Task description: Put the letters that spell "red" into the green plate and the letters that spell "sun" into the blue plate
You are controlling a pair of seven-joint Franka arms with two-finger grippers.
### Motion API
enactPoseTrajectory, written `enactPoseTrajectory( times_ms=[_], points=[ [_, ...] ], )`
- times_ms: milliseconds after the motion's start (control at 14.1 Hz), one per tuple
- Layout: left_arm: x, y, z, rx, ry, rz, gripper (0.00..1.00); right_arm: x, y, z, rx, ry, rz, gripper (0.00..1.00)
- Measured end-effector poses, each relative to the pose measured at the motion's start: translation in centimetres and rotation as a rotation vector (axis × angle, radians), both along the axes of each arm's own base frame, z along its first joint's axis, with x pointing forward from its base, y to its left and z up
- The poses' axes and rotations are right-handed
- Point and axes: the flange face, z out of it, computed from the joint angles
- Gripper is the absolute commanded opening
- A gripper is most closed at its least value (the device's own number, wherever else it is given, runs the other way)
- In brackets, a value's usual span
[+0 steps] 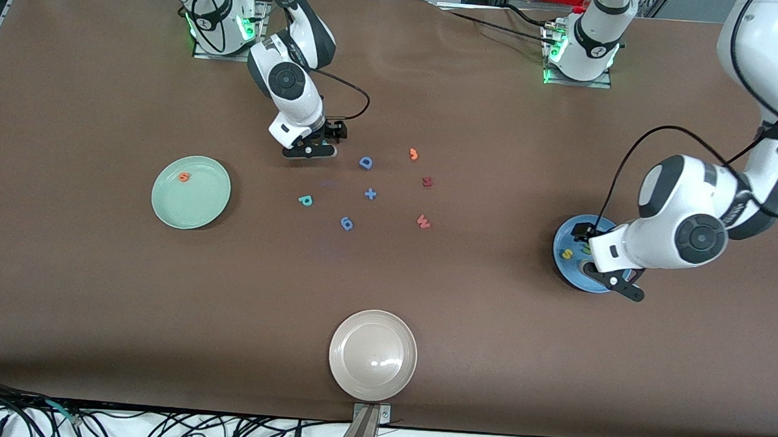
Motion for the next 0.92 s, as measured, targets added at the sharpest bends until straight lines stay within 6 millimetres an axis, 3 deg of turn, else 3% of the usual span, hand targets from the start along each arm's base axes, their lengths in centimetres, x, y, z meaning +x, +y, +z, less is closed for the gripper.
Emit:
enactPoseTrajectory(
  times_ms=[213, 355, 568, 781, 923],
  points=[
    [0.8, -0.6, 8.7, 0.017, -0.006, 0.0, 1.0, -0.1, 0.2, 0.0, 0.0, 0.0, 0.0, 0.76],
    [0.9, -0.7, 13.4, 0.02, -0.032, 0.005, 1.0, -0.2, 0.2, 0.0, -0.001, 0.001, 0.001, 0.76],
    [0.9, -0.4, 19.3, 0.016, -0.122, 0.02, 1.0, -0.2, 0.2, -0.2, -0.003, 0.003, 0.001, 0.59],
    [0.0, 0.3, 23.7, 0.031, -0.184, 0.039, 1.0, -0.3, 0.2, -0.2, -0.003, 0.004, 0.001, 0.54],
    [-0.4, 1.4, 24.6, -0.003, -0.183, 0.071, 1.0, -0.3, 0.2, -0.2, -0.003, 0.004, 0.001, 0.54]
  ],
)
